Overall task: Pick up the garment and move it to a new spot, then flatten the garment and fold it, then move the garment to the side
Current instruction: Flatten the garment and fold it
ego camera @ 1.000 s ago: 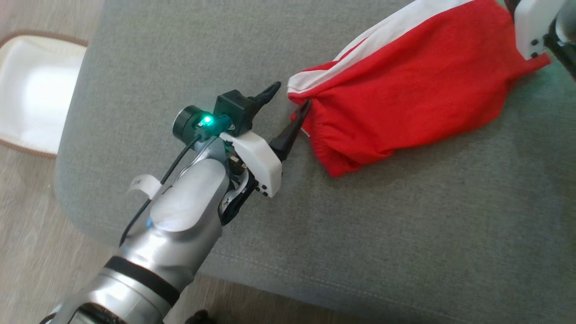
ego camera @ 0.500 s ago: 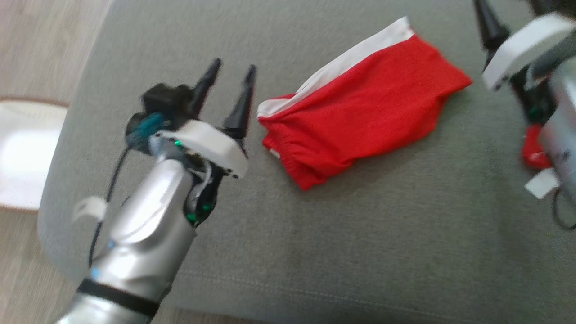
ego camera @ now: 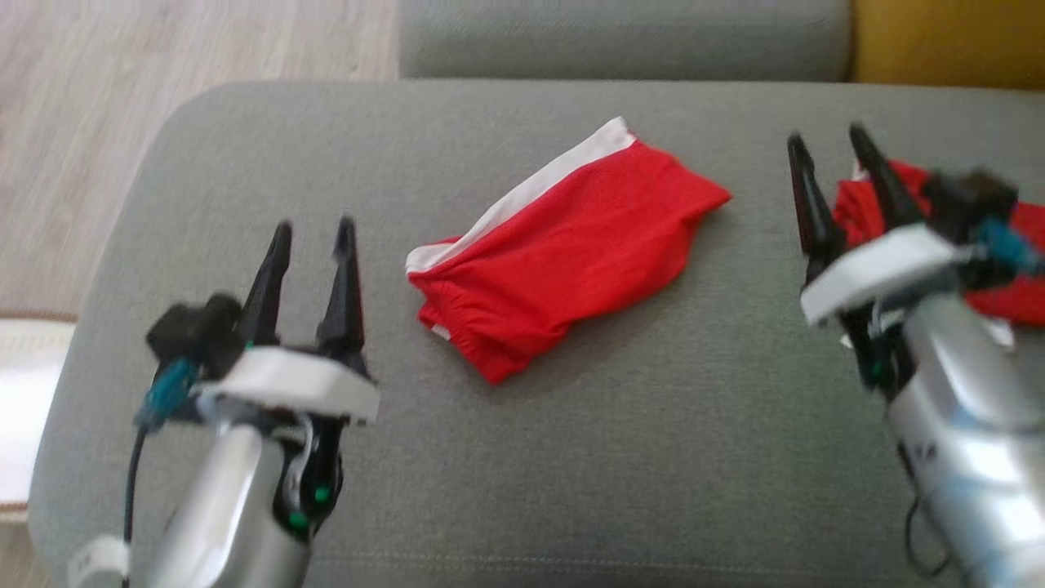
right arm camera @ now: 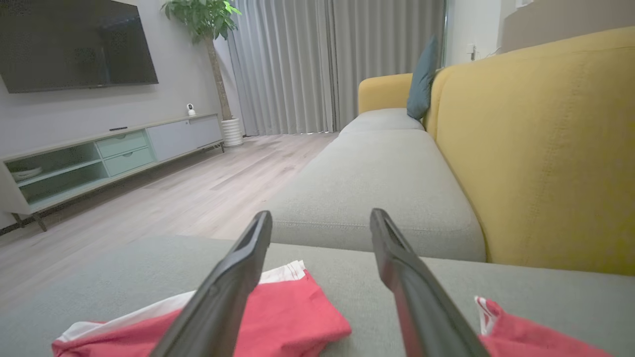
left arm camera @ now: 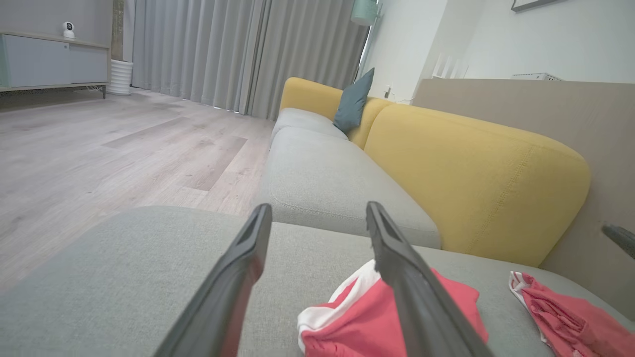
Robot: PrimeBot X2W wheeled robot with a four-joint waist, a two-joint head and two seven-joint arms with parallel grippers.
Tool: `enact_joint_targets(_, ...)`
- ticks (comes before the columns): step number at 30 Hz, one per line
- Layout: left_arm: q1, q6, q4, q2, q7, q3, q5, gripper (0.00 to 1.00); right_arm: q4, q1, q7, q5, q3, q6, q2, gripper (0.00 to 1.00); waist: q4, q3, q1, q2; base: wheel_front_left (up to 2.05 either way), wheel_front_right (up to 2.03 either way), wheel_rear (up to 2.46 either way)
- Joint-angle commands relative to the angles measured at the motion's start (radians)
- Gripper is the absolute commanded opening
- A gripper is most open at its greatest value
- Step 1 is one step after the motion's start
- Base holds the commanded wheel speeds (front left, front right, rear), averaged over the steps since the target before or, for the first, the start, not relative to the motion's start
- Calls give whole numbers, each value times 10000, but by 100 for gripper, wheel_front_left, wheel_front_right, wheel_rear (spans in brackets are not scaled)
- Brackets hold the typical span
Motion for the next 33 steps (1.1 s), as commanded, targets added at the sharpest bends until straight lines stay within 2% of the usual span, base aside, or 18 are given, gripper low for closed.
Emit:
enact_joint_targets(1, 55, 34, -534, 99, -58, 615, 213, 100, -721, 529, -105, -447, -534, -7, 299, 100, -287, -327, 1, -1, 0, 0, 0)
enact_joint_targets(10, 2004, -182, -1201, -391, -58, 1151, 1053, 100, -2793, 3526, 20, -2357, -2624, -7, 1562, 100, -466, -696, 1, -1, 0, 0, 0)
enact_joint_targets(18, 2416, -435, -1373, -641, -58, 1301, 1392, 100, -4260, 4662, 795, -2852, -3441, -7, 2039, 100, -189, -530, 1, -1, 0, 0, 0)
enact_joint_targets(26, 1937, -708, -1234, -712, -58, 1161, 1543, 100, -4549, 4058, 2351, -1666, -3660, -7, 2152, 100, 581, 307, 1, -1, 0, 0, 0)
enact_joint_targets(29, 1741, -799, -1135, -726, -58, 1065, 1548, 100, -4216, 3484, 2904, -1005, -3800, -7, 2156, 100, 976, 682, 1, -1, 0, 0, 0)
enact_joint_targets(33, 1503, -896, -1012, -737, -59, 892, 1470, 100, -3212, 2601, 3714, 219, -4466, -7, 2158, 100, 1560, 1096, 1, -1, 0, 0, 0)
